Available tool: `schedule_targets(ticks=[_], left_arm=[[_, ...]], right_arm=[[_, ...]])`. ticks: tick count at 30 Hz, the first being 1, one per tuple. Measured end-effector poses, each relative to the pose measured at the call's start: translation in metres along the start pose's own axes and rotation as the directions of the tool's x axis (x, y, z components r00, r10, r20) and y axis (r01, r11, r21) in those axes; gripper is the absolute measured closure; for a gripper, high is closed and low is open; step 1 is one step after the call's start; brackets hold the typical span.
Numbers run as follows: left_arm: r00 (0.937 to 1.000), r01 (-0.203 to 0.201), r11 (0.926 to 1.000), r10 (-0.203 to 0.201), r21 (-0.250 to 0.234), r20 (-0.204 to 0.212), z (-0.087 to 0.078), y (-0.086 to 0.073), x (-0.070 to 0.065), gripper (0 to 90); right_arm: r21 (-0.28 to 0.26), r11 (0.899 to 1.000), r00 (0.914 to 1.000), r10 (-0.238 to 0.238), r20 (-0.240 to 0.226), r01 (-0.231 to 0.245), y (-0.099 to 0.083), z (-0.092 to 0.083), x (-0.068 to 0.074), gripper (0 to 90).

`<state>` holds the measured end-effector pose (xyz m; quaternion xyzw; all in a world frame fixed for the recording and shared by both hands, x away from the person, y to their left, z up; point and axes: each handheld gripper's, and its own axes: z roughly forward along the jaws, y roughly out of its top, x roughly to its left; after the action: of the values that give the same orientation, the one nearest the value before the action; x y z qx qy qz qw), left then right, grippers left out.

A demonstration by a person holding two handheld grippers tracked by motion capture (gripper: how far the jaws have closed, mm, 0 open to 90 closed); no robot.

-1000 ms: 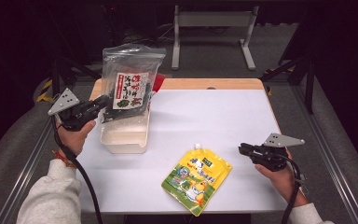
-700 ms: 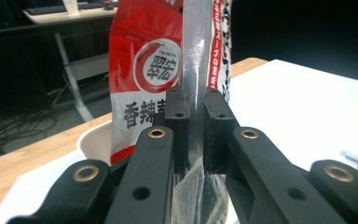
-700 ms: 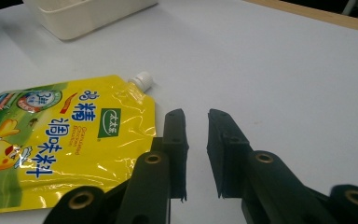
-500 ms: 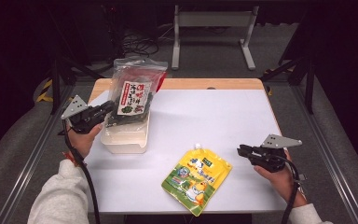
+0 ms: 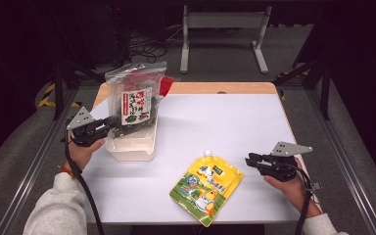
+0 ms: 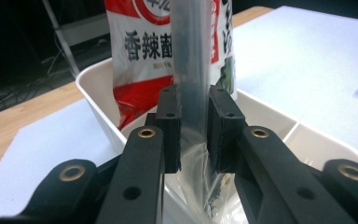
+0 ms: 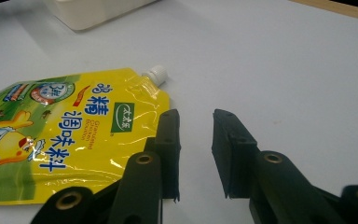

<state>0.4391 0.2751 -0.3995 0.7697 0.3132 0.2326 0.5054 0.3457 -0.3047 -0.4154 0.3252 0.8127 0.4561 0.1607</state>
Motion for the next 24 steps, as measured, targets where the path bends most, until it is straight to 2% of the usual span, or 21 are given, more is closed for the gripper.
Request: schedule_targets(ticks=[3,5,13,16,17,18,24], left_arm=[[0.9995,-0.03,0.9991,0.03,0.03,0.013,0.002,-0.001,-0.002,77.2],[0.9993,-0.035,0.999,0.035,0.027,0.015,0.003,-0.005,-0.002,76.7],[1.0,-0.005,0.9996,0.005,0.026,0.006,0.005,-0.011,0.0,75.9],[0.9997,-0.022,0.9984,0.022,0.053,-0.006,0.006,-0.01,-0.003,75.8],[0.9992,-0.038,0.9972,0.039,0.065,-0.009,0.007,-0.01,-0.003,75.9],[0.9994,-0.031,0.997,0.032,0.071,-0.014,0.007,-0.01,-0.003,75.9],[0.9981,-0.054,0.9952,0.056,0.081,-0.026,0.008,-0.011,-0.005,75.9]], right_arm=[[0.006,1.0,1.0,0.002,-0.003,-0.002,-0.001,0.001,0.0,71.1],[0.009,1.0,1.0,0.001,-0.007,-0.001,-0.001,0.002,0.0,70.8],[0.023,1.0,0.9999,-0.006,-0.013,0.006,-0.001,0.005,0.001,69.9],[0.025,1.0,0.9999,-0.007,-0.014,0.008,-0.001,0.007,0.002,69.9],[0.025,1.0,0.9998,-0.008,-0.017,0.008,-0.001,0.007,0.002,69.9],[0.025,1.0,0.9998,-0.01,-0.018,0.01,-0.001,0.007,0.003,69.9],[0.025,1.0,0.9998,-0.011,-0.018,0.011,0.0,0.007,0.004,69.8]])
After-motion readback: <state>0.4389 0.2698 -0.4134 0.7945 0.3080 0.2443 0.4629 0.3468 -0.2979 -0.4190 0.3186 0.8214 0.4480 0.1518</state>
